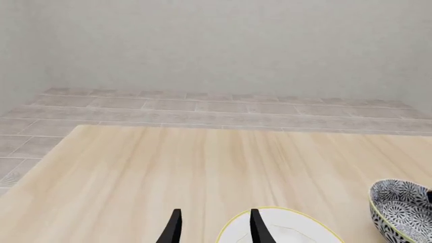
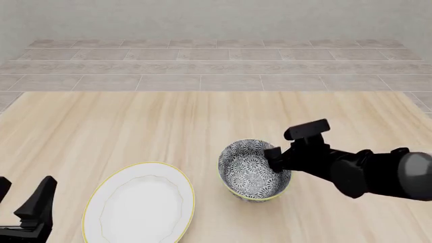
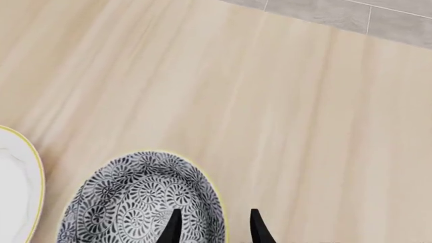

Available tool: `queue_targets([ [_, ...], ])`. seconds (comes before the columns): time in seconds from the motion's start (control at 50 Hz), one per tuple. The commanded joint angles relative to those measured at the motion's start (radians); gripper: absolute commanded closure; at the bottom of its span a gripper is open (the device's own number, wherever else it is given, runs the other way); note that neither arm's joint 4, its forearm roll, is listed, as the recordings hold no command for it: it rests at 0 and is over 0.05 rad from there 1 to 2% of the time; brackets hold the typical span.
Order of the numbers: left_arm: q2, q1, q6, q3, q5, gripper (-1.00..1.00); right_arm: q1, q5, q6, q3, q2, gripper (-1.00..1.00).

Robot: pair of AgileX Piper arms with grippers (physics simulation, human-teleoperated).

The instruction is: Put the bowl on the plate.

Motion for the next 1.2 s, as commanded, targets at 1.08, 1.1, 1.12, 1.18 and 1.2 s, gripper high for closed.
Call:
queue_targets([
  [1.08,0.0,-0.01,0.003,-0.003,-0.003,-1.0,-0.001,-0.084,0.026,0.024,0.124,-1.0],
  [1.1,0.0,-0.01,0.003,-0.002,-0.003,-1.0,-0.001,-0.085,0.027,0.024,0.127,-1.0],
  [1.12,0.0,-0.009,0.003,-0.002,-0.003,-1.0,-0.001,-0.087,0.027,0.024,0.129,-1.0],
  [1.18,0.0,-0.007,0.003,-0.002,-0.003,-1.0,-0.001,-0.092,0.029,0.023,0.14,-1.0],
  [1.2,0.0,-0.007,0.003,-0.002,-0.002,-1.0,0.0,-0.095,0.03,0.023,0.143,-1.0],
])
